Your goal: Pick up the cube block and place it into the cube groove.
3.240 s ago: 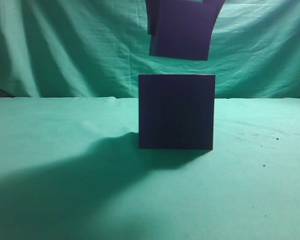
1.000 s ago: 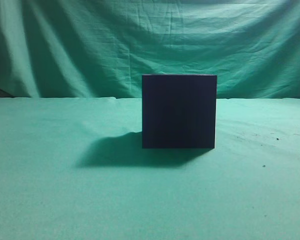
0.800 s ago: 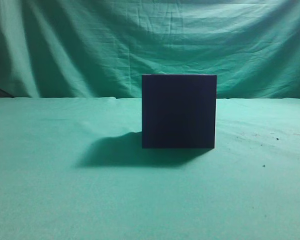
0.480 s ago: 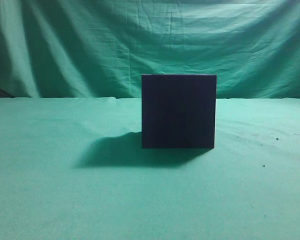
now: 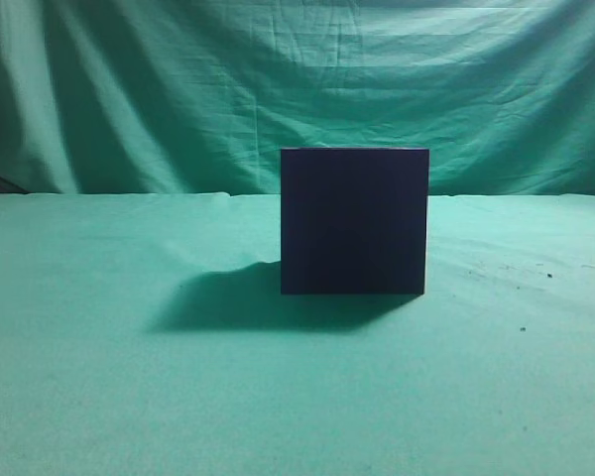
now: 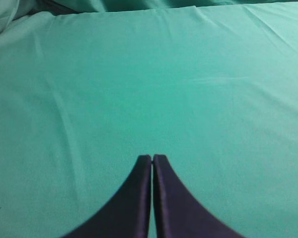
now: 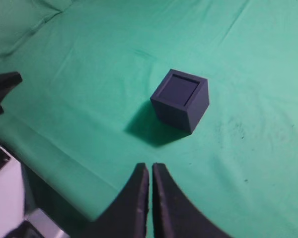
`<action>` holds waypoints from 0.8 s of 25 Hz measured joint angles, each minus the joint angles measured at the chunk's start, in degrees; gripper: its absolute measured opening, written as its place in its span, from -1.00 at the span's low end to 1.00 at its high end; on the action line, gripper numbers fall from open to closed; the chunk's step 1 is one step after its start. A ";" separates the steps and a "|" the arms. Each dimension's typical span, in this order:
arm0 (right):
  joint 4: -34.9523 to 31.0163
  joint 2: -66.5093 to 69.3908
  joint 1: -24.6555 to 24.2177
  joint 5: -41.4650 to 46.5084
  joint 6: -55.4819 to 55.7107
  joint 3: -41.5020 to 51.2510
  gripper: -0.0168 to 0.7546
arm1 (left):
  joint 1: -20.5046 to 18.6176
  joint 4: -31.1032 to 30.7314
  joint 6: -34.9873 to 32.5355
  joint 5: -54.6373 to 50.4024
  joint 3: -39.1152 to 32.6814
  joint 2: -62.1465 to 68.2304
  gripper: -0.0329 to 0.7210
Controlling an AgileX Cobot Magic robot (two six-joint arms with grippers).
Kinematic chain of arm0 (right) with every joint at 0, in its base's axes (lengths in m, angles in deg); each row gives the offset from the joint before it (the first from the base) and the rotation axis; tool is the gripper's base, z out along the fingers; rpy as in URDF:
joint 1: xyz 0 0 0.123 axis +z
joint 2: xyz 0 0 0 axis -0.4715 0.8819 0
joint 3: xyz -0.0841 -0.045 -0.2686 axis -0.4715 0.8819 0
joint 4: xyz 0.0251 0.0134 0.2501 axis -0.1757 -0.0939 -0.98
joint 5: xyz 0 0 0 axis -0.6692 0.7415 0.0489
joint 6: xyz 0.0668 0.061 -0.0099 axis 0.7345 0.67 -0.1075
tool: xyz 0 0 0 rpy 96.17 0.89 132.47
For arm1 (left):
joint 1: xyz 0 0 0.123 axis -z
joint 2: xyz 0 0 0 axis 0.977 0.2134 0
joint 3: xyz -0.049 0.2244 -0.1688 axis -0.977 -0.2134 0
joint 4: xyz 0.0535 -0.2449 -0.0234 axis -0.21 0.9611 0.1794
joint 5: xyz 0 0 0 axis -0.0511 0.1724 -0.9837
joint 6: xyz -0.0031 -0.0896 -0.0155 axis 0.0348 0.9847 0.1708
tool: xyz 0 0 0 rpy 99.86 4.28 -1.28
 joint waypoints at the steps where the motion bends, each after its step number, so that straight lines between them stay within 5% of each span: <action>1: -0.10 -1.43 0.00 0.00 -1.22 0.62 -0.96 | 0.00 0.00 0.00 0.00 0.00 0.00 -0.91; 7: -4.10 -7.29 0.00 0.15 -22.16 2.99 -0.96 | 0.00 0.00 0.00 0.00 0.00 0.00 -0.91; 12: -3.70 -9.67 -0.99 -7.36 -25.78 5.79 -0.96 | 0.00 0.00 0.00 0.00 0.00 0.00 -0.91; 20: -3.94 -19.57 -16.37 -31.41 -26.03 25.89 -0.96 | 0.00 0.00 0.00 0.00 0.00 0.00 -0.91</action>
